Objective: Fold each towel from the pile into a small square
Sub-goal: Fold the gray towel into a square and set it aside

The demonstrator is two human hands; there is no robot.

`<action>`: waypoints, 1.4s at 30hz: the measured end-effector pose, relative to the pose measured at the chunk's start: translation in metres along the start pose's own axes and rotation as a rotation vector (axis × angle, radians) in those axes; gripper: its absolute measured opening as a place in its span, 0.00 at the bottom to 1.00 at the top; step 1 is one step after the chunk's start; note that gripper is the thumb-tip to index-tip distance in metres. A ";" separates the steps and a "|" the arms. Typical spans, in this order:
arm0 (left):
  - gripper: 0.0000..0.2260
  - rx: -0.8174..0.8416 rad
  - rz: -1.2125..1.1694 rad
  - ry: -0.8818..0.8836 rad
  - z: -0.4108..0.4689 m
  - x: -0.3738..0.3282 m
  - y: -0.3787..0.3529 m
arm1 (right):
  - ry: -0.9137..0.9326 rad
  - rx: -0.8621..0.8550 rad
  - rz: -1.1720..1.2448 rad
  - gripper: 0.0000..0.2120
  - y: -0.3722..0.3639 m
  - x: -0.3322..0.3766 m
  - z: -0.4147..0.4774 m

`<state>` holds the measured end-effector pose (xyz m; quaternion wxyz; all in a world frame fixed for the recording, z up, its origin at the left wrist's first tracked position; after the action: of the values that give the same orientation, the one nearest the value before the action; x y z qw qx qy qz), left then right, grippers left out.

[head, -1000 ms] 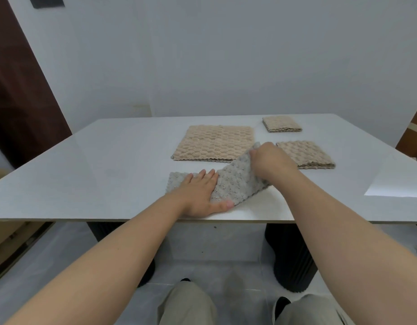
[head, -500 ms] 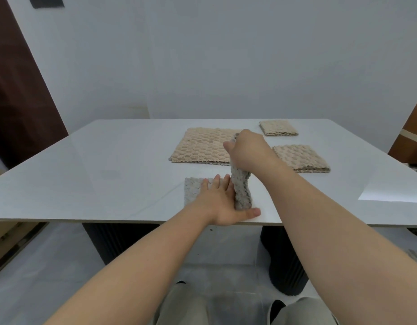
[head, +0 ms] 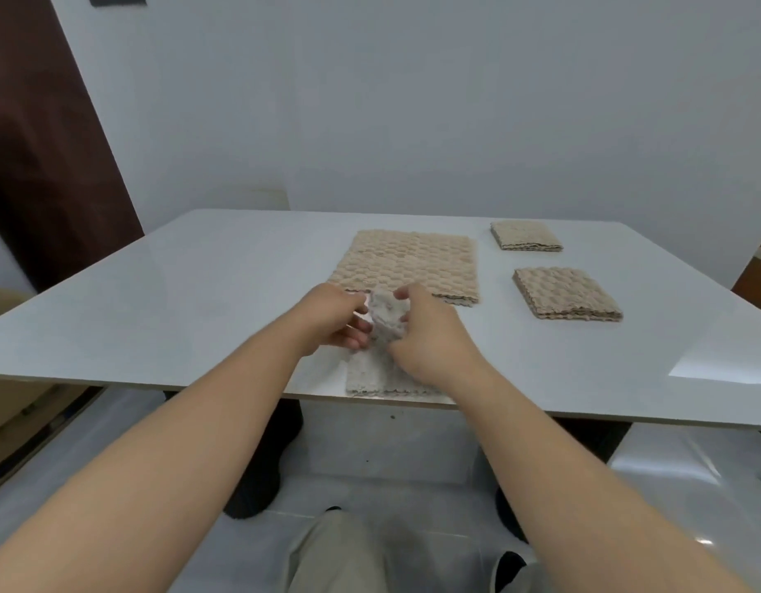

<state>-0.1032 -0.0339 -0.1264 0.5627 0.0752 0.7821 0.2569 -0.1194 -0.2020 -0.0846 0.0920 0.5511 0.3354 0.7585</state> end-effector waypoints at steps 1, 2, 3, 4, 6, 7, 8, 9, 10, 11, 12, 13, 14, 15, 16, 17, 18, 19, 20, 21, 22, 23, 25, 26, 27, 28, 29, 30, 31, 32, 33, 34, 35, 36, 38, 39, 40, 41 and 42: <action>0.17 0.020 -0.013 0.027 -0.001 0.005 -0.001 | 0.022 0.006 0.010 0.30 -0.008 0.000 -0.005; 0.20 0.035 -0.020 0.042 -0.002 0.008 -0.002 | 0.044 0.012 0.028 0.30 -0.016 0.000 -0.009; 0.22 0.041 -0.019 0.051 -0.002 0.011 -0.003 | 0.068 0.015 0.037 0.29 -0.022 0.000 -0.012; 0.23 0.042 -0.014 0.055 -0.001 0.013 -0.003 | 0.096 0.016 0.035 0.29 -0.027 0.000 -0.015; 0.20 0.030 0.006 0.045 0.000 0.014 -0.003 | 0.175 0.000 0.016 0.28 -0.036 0.000 -0.019; 0.16 0.020 0.020 0.034 0.000 0.014 -0.004 | 0.215 -0.014 0.011 0.28 -0.039 0.001 -0.021; 0.12 0.006 0.036 0.021 0.000 0.014 -0.004 | 0.254 -0.025 0.010 0.27 -0.043 0.000 -0.023; 0.08 -0.006 0.048 0.016 0.001 0.014 -0.004 | 0.289 -0.034 0.007 0.26 -0.046 0.000 -0.025; 0.05 -0.013 0.055 0.016 0.000 0.014 -0.004 | 0.317 -0.042 0.004 0.24 -0.049 -0.001 -0.027; 0.06 -0.016 0.059 0.017 0.001 0.015 -0.004 | 0.338 -0.048 0.003 0.23 -0.052 -0.001 -0.029; 0.08 -0.017 0.059 0.018 0.002 0.015 -0.004 | 0.356 -0.055 0.009 0.21 -0.053 -0.002 -0.030; 0.09 -0.019 0.051 0.017 0.004 0.016 -0.004 | 0.372 -0.059 0.018 0.20 -0.054 -0.002 -0.031; 0.08 -0.023 0.040 0.019 0.006 0.018 -0.004 | 0.388 -0.059 0.027 0.18 -0.055 -0.002 -0.032; 0.07 -0.031 0.032 0.022 0.007 0.018 -0.003 | 0.403 -0.059 0.036 0.16 -0.056 -0.002 -0.033; 0.05 -0.037 0.030 0.024 0.008 0.019 -0.002 | 0.419 -0.058 0.039 0.15 -0.057 -0.003 -0.033; 0.04 -0.039 0.034 0.025 0.009 0.020 -0.002 | 0.435 -0.061 0.036 0.14 -0.057 -0.003 -0.034; 0.03 -0.037 0.038 0.023 0.009 0.019 -0.001 | 0.452 -0.064 0.032 0.14 -0.058 -0.004 -0.035; 0.04 -0.034 0.041 0.018 0.010 0.019 -0.001 | 0.470 -0.069 0.030 0.14 -0.058 -0.004 -0.036; 0.06 -0.029 0.043 0.011 0.010 0.018 -0.001 | 0.485 -0.076 0.031 0.14 -0.058 -0.005 -0.036; 0.09 -0.024 0.046 0.003 0.010 0.017 -0.002 | 0.496 -0.080 0.033 0.14 -0.058 -0.006 -0.036; 0.11 -0.023 0.055 -0.004 0.011 0.015 -0.002 | 0.506 -0.079 0.036 0.14 -0.058 -0.007 -0.036; 0.12 -0.030 0.076 -0.014 0.011 0.014 -0.002 | 0.516 -0.073 0.036 0.15 -0.059 -0.008 -0.036; 0.14 -0.077 0.172 -0.046 0.013 0.010 0.000 | 0.539 -0.036 0.007 0.15 -0.062 -0.009 -0.036; 0.15 -0.116 0.261 -0.073 0.015 0.008 0.002 | 0.548 -0.009 -0.016 0.14 -0.064 -0.009 -0.037; 0.17 -0.151 0.363 -0.104 0.017 0.006 0.004 | 0.554 0.019 -0.034 0.14 -0.065 -0.010 -0.038; 0.18 -0.169 0.454 -0.128 0.019 0.005 0.005 | 0.557 0.047 -0.039 0.14 -0.065 -0.009 -0.039; 0.20 -0.168 0.519 -0.137 0.021 0.005 0.005 | 0.552 0.068 -0.029 0.14 -0.064 -0.007 -0.040; 0.21 -0.155 0.568 -0.135 0.022 0.005 0.004 | 0.538 0.068 0.001 0.14 -0.059 -0.004 -0.040; 0.21 -0.135 0.608 -0.127 0.024 0.006 0.004 | 0.511 0.033 0.049 0.13 -0.050 -0.001 -0.038; 0.19 -0.116 0.636 -0.125 0.026 0.006 0.003 | 0.472 -0.043 0.102 0.11 -0.037 0.000 -0.034; 0.18 -0.096 0.635 -0.117 0.028 0.006 0.003 | 0.414 -0.142 0.145 0.10 -0.021 -0.002 -0.027; 0.17 -0.081 0.609 -0.105 0.029 0.006 0.004 | 0.335 -0.233 0.158 0.08 -0.006 -0.008 -0.016; 0.18 -0.071 0.581 -0.088 0.029 0.005 0.004 | 0.239 -0.295 0.138 0.07 0.008 -0.017 -0.004; 0.20 -0.069 0.575 -0.075 0.029 0.003 0.005 | 0.136 -0.315 0.083 0.08 0.018 -0.030 0.009; 0.22 -0.071 0.650 -0.080 0.031 -0.001 0.004 | -0.072 -0.231 -0.080 0.17 0.025 -0.063 0.036; 0.23 -0.069 0.702 -0.089 0.031 -0.002 0.003 | -0.159 -0.159 -0.147 0.22 0.023 -0.079 0.045; 0.23 -0.055 0.729 -0.093 0.033 -0.002 0.002 | -0.217 -0.092 -0.184 0.25 0.021 -0.091 0.051; 0.21 -0.027 0.729 -0.090 0.035 -0.001 0.000 | -0.240 -0.034 -0.190 0.25 0.018 -0.098 0.056; 0.18 0.004 0.721 -0.089 0.037 -0.001 -0.002 | -0.236 0.012 -0.169 0.24 0.016 -0.100 0.060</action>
<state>-0.0690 -0.0240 -0.1354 0.4694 0.3582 0.6807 0.4337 -0.0246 -0.2410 -0.1424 0.1912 0.6068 0.3722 0.6758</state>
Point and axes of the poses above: each hand's wrist, its own z-axis towards the middle knuckle, its own y-axis out of the back of the hand, x = y × z, the point moved 8 cm from there along z, towards the middle knuckle, and after that the axes turned 11 degrees about z, right-handed, at the moved point
